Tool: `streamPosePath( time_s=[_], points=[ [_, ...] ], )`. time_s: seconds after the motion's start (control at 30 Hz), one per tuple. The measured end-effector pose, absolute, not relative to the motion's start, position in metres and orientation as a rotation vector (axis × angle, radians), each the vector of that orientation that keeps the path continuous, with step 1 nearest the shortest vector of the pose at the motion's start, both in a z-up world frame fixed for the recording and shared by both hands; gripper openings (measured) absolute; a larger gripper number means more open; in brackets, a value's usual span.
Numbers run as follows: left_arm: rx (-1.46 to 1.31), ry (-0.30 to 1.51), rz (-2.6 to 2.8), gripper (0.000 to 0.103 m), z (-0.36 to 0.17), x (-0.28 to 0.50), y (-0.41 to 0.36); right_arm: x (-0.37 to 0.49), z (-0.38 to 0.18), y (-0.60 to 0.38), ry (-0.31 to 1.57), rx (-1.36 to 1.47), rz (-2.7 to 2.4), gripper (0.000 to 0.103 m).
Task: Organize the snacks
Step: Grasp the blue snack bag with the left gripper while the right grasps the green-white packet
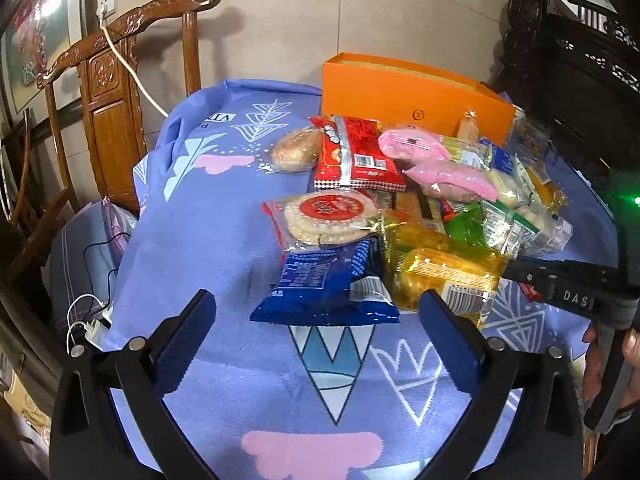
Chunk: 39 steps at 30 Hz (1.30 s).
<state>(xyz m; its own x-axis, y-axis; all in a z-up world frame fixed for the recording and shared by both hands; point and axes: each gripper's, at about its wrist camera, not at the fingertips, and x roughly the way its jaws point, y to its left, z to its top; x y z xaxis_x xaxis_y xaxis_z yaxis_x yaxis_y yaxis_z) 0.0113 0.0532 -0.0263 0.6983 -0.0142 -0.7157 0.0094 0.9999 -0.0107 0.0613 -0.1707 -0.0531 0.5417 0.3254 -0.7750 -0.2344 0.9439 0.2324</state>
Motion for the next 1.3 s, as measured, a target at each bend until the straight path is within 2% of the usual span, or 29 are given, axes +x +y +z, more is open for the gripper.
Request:
streamPosePath(
  time_s=[0.17, 0.37, 0.4, 0.47, 0.5, 0.8, 0.83, 0.9, 0.93, 1.1, 1.3],
  points=[
    [-0.001, 0.797, -0.013, 0.099, -0.026, 0.009, 0.054, 0.056, -0.038, -0.169, 0.891, 0.093, 0.297, 0.052],
    [-0.008, 0.795, -0.012, 0.099, -0.028, 0.012, 0.059, 0.069, -0.037, -0.165, 0.881, 0.067, 0.277, 0.053],
    [-0.009, 0.798, -0.015, 0.099, -0.029, 0.012, 0.059, 0.074, -0.041, -0.161, 0.890, 0.050, 0.276, 0.046],
    [-0.005, 0.800, -0.021, 0.099, -0.030, 0.012, 0.058, 0.083, -0.051, -0.152, 0.904, 0.036, 0.294, 0.021],
    [-0.003, 0.801, -0.020, 0.099, -0.030, 0.012, 0.057, 0.085, -0.051, -0.151, 0.899, 0.047, 0.306, 0.019],
    [0.001, 0.824, -0.036, 0.099, -0.037, 0.031, 0.051, 0.038, -0.019, -0.184, 0.803, 0.143, 0.401, 0.018],
    [-0.005, 0.831, -0.033, 0.097, -0.040, 0.035, 0.050, 0.036, -0.018, -0.187, 0.802, 0.145, 0.402, 0.018],
    [-0.039, 0.874, -0.041, 0.072, -0.047, 0.045, 0.051, 0.030, -0.017, -0.189, 0.802, 0.144, 0.411, 0.018],
    [-0.062, 0.891, -0.053, 0.068, -0.050, 0.049, 0.054, 0.028, -0.018, -0.190, 0.804, 0.140, 0.415, 0.018],
    [-0.121, 0.970, -0.063, 0.067, -0.073, 0.070, 0.068, 0.017, -0.018, -0.186, 0.800, 0.116, 0.452, 0.018],
    [-0.055, 0.949, -0.034, 0.065, -0.072, 0.066, 0.057, 0.016, -0.020, -0.177, 0.802, 0.086, 0.468, 0.018]
  ],
)
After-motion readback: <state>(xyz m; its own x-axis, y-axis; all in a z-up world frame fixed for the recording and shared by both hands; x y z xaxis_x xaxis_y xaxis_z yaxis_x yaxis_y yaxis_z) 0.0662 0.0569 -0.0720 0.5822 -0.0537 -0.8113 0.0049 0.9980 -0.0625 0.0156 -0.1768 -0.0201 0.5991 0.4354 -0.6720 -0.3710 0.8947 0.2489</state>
